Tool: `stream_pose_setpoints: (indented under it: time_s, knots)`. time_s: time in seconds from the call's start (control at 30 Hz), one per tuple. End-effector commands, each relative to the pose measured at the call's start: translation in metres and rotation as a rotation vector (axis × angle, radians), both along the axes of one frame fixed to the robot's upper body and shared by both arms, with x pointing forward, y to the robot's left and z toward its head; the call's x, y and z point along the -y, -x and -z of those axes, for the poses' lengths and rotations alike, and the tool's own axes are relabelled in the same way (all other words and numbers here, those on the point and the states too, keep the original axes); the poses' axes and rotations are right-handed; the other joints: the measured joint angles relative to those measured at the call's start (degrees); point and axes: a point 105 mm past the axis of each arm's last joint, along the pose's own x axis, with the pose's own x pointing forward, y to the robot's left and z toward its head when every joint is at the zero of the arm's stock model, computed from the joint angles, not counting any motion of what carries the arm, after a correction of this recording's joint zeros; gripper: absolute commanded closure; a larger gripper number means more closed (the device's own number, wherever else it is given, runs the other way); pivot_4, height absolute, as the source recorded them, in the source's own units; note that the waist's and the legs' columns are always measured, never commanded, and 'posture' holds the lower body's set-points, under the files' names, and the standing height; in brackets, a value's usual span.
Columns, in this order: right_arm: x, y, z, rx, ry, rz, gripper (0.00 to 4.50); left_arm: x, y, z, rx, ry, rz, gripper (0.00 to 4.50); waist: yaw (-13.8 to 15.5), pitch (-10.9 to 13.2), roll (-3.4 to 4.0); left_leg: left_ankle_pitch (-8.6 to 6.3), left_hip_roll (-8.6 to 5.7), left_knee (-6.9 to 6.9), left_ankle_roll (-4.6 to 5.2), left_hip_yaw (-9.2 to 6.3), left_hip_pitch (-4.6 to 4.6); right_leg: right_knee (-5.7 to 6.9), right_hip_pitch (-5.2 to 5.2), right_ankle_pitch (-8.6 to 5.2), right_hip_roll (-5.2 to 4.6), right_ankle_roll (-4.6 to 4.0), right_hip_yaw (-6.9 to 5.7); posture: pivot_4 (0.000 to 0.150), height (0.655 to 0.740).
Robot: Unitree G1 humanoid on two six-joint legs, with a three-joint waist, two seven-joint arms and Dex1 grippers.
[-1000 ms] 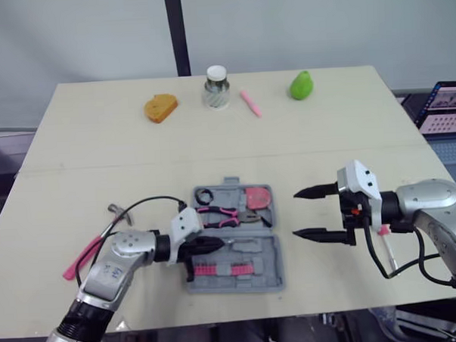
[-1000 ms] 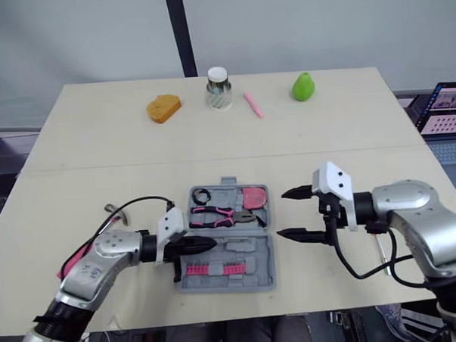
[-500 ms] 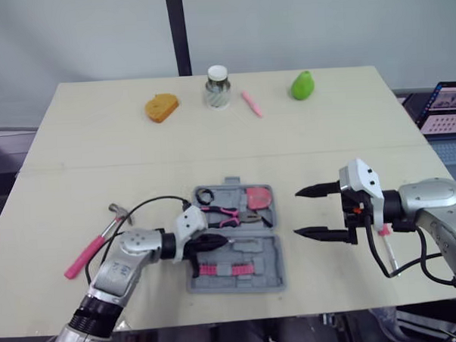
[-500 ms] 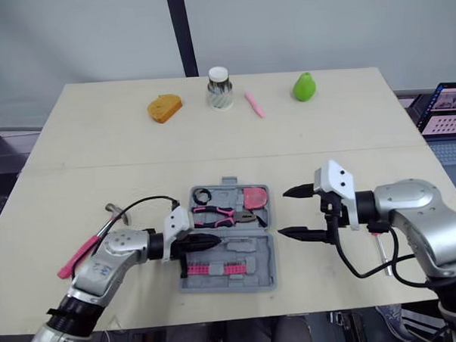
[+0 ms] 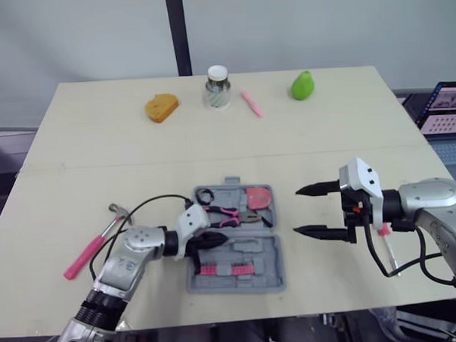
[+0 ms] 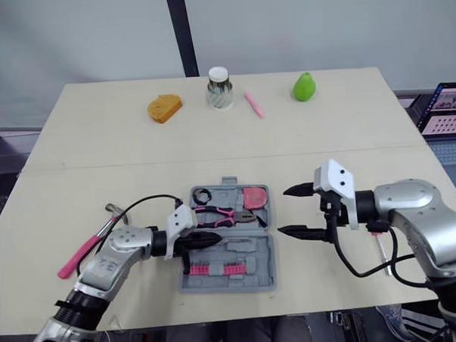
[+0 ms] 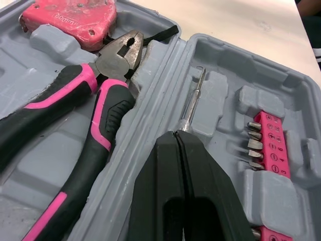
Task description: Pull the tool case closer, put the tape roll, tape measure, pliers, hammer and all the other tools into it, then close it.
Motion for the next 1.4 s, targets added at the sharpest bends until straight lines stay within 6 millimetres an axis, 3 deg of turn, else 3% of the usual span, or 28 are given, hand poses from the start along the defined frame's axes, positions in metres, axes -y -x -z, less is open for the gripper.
stream_pose_setpoints:
  time_s: [0.03, 1.4]
  knots:
    - [0.001, 0.003, -0.010, 0.043, 0.006, -0.004, 0.00, 0.005, 0.003, 0.004, 0.011, -0.021, 0.031, 4.45, 0.0, 0.0, 0.00, 0.00, 0.00, 0.00, 0.00, 0.00, 0.00, 0.00, 0.00, 0.00, 0.00, 0.00, 0.00, 0.150, 0.7400]
    - [0.004, -0.001, -0.008, 0.066, 0.032, 0.013, 0.00, -0.009, 0.020, 0.050, 0.003, -0.289, 0.124, 4.45, 0.0, -0.1, -0.01, 0.00, 0.02, 0.00, 0.00, -0.01, 0.10, 0.00, 0.10, 0.00, -0.02, 0.00, 0.01, 0.150, 0.7400]
